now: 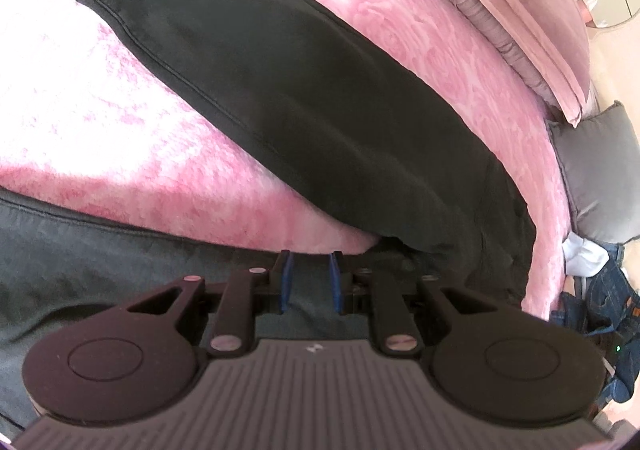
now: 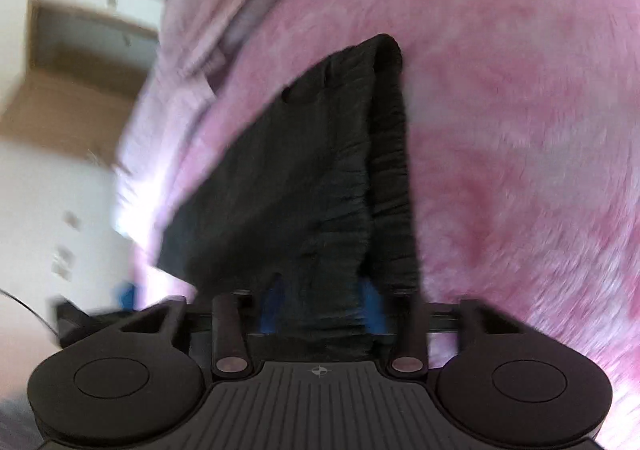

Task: Fold clothes
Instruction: 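Lift the black trousers with both grippers and stretch them flat across the bed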

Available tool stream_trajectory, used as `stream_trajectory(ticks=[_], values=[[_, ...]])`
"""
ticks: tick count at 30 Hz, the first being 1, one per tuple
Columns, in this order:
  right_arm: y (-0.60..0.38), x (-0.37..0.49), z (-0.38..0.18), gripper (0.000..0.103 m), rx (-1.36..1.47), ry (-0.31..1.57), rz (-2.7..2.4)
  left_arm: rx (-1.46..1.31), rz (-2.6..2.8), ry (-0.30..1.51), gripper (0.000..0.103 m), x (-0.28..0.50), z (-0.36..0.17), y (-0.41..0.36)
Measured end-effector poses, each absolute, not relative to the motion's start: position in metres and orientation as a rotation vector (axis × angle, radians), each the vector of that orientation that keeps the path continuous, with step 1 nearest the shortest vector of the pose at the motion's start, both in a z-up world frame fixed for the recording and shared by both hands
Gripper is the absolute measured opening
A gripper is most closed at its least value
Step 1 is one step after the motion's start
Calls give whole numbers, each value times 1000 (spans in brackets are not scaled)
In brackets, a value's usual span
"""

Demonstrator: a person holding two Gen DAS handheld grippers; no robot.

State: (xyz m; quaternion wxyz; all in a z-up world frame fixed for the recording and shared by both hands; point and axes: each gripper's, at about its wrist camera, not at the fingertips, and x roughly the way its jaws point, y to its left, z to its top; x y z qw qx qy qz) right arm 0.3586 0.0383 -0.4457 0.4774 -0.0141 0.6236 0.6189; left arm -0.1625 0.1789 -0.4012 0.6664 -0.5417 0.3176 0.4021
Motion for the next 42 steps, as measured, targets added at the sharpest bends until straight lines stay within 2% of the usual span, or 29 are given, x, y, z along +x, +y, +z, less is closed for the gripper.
stream_trajectory(ticks=[5,8,11,12,14,16,22,24,25,30,35,38,40,42], values=[[27,359,-430,1,-76,1426,1478,-1187,873,739,14,-156,-397,172],[17,363,-450,0,-57,1449,1361,-1190,869,756,14,-154,-400,170],[15,362,-445,1,-42,1454,1341,-1194,862,758,14,-153,-402,167],[12,365,-443,3,-22,1483,1340,-1196,861,762,14,-152,-403,166],[7,367,-440,27,-28,1529,1365,-1200,859,770,14,-152,-405,163],[4,367,-439,32,-56,1569,1402,-1204,853,772,14,-152,-404,159],[-7,365,-448,32,-66,1696,1505,-1202,843,784,14,-151,-405,155],[-8,365,-448,29,-58,1688,1505,-1201,841,788,14,-151,-405,154],[-6,363,-447,3,-93,1663,1499,-1200,840,791,14,-151,-405,153],[-11,353,-433,1,-149,1539,1457,-1197,834,803,14,-150,-406,150],[-24,351,-452,1,-20,1552,1313,-1167,832,835,14,-153,-407,144],[-20,348,-440,1,-44,1557,1257,-1152,836,845,14,-161,-405,139],[-14,336,-418,7,-169,1467,1204,-1151,850,844,14,-170,-404,136],[-7,312,-393,12,-343,1251,1069,-1138,866,849,14,-177,-404,133]])
